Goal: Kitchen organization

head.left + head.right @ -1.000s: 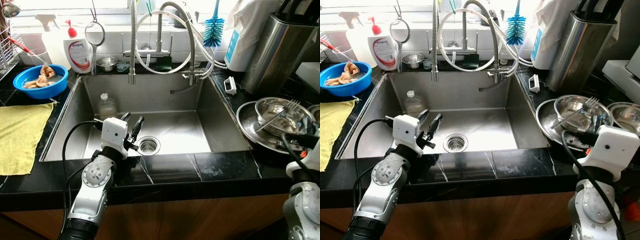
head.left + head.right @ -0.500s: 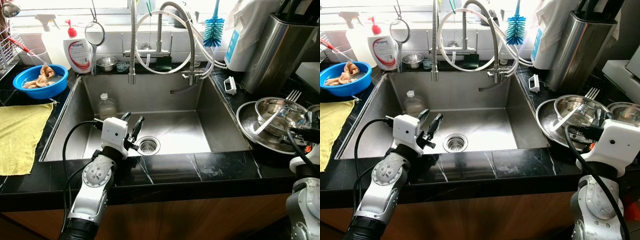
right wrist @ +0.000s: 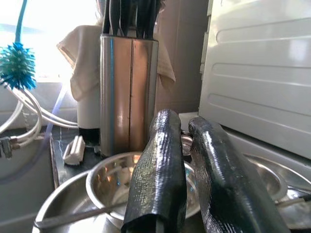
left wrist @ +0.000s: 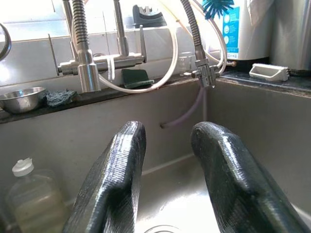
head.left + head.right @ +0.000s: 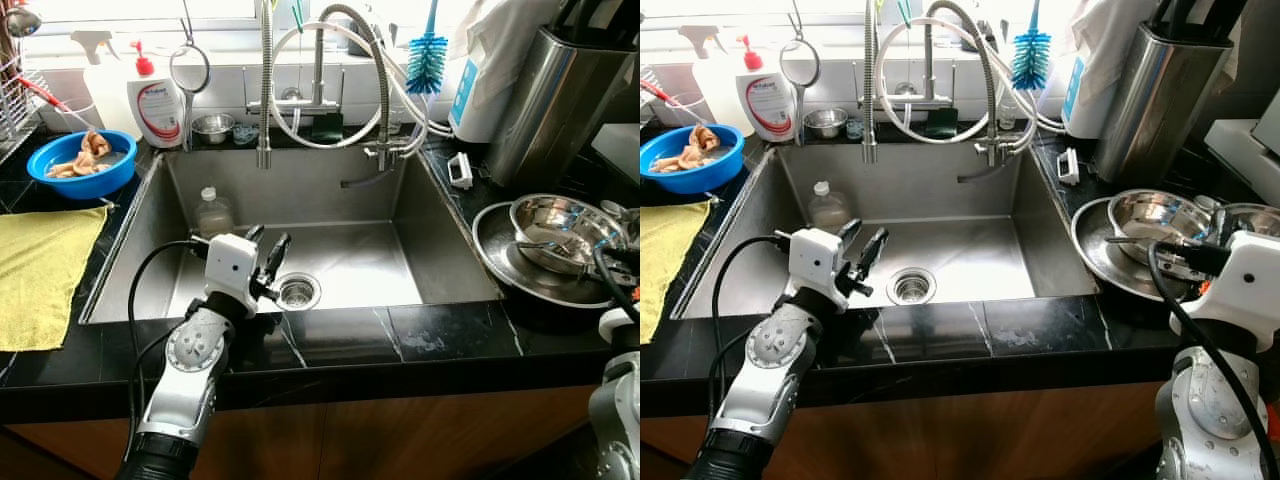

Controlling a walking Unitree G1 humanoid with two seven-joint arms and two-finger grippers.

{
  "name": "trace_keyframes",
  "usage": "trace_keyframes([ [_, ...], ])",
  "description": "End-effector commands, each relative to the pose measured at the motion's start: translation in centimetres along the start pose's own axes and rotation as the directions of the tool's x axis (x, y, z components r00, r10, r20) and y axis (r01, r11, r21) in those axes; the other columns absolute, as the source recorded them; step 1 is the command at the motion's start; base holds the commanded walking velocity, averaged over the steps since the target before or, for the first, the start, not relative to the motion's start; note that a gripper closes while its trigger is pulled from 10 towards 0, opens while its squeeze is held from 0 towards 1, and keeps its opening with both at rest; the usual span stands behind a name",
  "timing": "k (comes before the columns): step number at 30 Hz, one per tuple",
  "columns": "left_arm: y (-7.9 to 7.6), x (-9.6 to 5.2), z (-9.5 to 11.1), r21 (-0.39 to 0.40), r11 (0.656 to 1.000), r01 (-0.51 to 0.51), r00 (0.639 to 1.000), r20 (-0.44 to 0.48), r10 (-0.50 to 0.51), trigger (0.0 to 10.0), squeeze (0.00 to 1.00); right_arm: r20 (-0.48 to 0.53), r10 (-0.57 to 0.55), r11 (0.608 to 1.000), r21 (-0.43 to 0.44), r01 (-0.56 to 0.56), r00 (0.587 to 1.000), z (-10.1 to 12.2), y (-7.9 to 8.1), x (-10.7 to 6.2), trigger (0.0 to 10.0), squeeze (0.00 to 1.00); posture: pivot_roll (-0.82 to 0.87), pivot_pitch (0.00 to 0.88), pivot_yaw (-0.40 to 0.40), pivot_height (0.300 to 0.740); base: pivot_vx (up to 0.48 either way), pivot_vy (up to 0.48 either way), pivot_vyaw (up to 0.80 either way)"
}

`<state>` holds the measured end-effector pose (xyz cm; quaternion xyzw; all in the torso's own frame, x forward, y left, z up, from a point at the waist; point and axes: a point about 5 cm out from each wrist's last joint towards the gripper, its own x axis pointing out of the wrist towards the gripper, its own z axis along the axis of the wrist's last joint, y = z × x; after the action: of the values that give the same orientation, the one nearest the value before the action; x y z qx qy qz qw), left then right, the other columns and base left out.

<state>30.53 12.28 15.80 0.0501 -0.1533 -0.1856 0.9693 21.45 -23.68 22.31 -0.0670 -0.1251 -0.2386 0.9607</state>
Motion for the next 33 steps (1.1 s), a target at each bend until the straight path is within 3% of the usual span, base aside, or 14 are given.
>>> trace_keyframes([
  [1, 0.0, 0.8, 0.5, -0.01, 1.0, -0.008, 1.0, 0.021, 0.008, 10.0, 0.0, 0.045, 0.03, 0.999, 0.029, -0.031, 0.999, 0.9, 0.6, 0.4, 10.0, 0.0, -0.02, 0.0, -0.02, 0.719, 0.0, 0.0, 0.0],
  [9, 0.5, 2.4, 2.0, -0.024, 1.0, 0.001, 0.998, 0.061, 0.0, 10.0, 0.0, 0.121, 0.305, 0.935, 0.152, -0.321, 0.945, 1.7, 4.9, 0.6, 10.0, 0.0, -0.01, 0.0, -0.03, 0.719, 0.0, 0.0, 0.0],
  [12, 0.4, 2.4, 2.1, -0.023, 1.0, 0.003, 0.998, 0.063, -0.002, 10.0, 0.0, 0.123, 0.312, 0.932, 0.154, -0.328, 0.942, 1.7, 5.0, 0.6, 10.0, 0.0, -0.01, 0.0, -0.03, 0.719, 0.0, 0.0, 0.0],
  [13, 1.2, 3.4, 3.2, -0.11, 0.994, -0.001, 0.997, 0.072, 0.009, 10.0, 0.0, 0.13, 0.439, 0.857, 0.235, -0.458, 0.889, 1.5, 6.4, -0.3, 10.0, 0.0, -0.01, 0.0, -0.035, 0.719, 0.0, 0.0, 0.0],
  [14, 1.2, 3.4, 3.2, -0.11, 0.994, -0.001, 0.997, 0.072, 0.009, 10.0, 0.0, 0.13, 0.439, 0.857, 0.235, -0.458, 0.889, 1.5, 6.4, -0.3, 10.0, 0.0, -0.01, 0.0, -0.035, 0.719, 0.0, 0.0, 0.0],
  [15, 1.5, 4.1, 4.0, -0.179, 0.984, 0.017, 0.997, 0.077, -0.003, 10.0, 0.0, 0.142, 0.523, 0.796, 0.269, -0.541, 0.84, 1.4, 7.3, -1.0, 10.0, 0.0, 0.0, 0.0, -0.036, 0.719, 0.0, 0.0, 0.0],
  [17, 1.5, 4.4, 4.2, -0.239, 0.97, 0.044, 0.997, 0.068, -0.029, 10.0, 0.0, 0.14, 0.549, 0.778, 0.274, -0.565, 0.824, 1.1, 7.5, -1.3, 10.0, 0.0, 0.0, 0.0, -0.039, 0.719, 0.0, 0.0, 0.0],
  [18, 1.3, 4.5, 4.2, -0.317, 0.944, 0.09, 0.996, 0.045, -0.079, 10.0, 0.0, 0.108, 0.529, 0.811, 0.228, -0.539, 0.842, 0.2, 7.0, -1.2, 10.0, 0.0, 0.0, 0.0, -0.04, 0.719, 0.0, 0.0, 0.0],
  [21, 1.0, 4.4, 3.9, -0.41, 0.903, 0.125, 0.992, 0.024, -0.127, 10.0, 0.0, 0.099, 0.527, 0.815, 0.223, -0.535, 0.844, -0.2, 6.7, -1.3, 10.0, 0.0, 0.0, 0.0, -0.04, 0.719, 0.0, 0.0, 0.0],
  [23, 0.5, 4.1, 3.8, -0.531, 0.83, 0.173, 0.981, 0.022, -0.191, 10.0, 0.0, 0.104, 0.56, 0.789, 0.235, -0.568, 0.822, -0.4, 6.7, -1.6, 10.0, 0.0, 0.0, 0.0, -0.039, 0.719, 0.0, 0.0, 0.0],
  [25, 0.5, 4.1, 3.8, -0.554, 0.813, 0.18, 0.98, 0.026, -0.199, 10.0, 0.0, 0.106, 0.577, 0.775, 0.239, -0.584, 0.81, -0.4, 6.8, -1.8, 10.0, 0.0, 0.0, 0.0, -0.039, 0.719, 0.0, 0.0, 0.0],
  [26, 0.2, 3.9, 3.9, -0.634, 0.748, 0.196, 0.972, 0.026, -0.232, 10.0, 0.0, 0.1, 0.649, 0.724, 0.222, -0.653, 0.754, -0.8, 7.0, -2.6, 10.0, 0.0, 0.0, 0.0, -0.037, 0.719, 0.0, 0.0, 0.0],
  [27, 0.1, 3.8, 3.8, -0.653, 0.73, 0.201, 0.969, 0.026, -0.244, 10.0, 0.0, 0.097, 0.667, 0.71, 0.216, -0.67, 0.739, -0.9, 7.0, -2.9, 10.0, 0.0, 0.0, 0.0, -0.037, 0.719, 0.0, 0.0, 0.0],
  [33, 0.1, 3.4, 3.6, -0.678, 0.71, 0.189, 0.969, 0.01, -0.249, 10.0, 0.0, 0.126, 0.565, 0.713, 0.422, -0.56, 0.815, -1.1, 6.0, -2.2, 10.0, 0.0, 0.01, 0.0, -0.038, 0.719, 0.0, 0.0, 0.0],
])
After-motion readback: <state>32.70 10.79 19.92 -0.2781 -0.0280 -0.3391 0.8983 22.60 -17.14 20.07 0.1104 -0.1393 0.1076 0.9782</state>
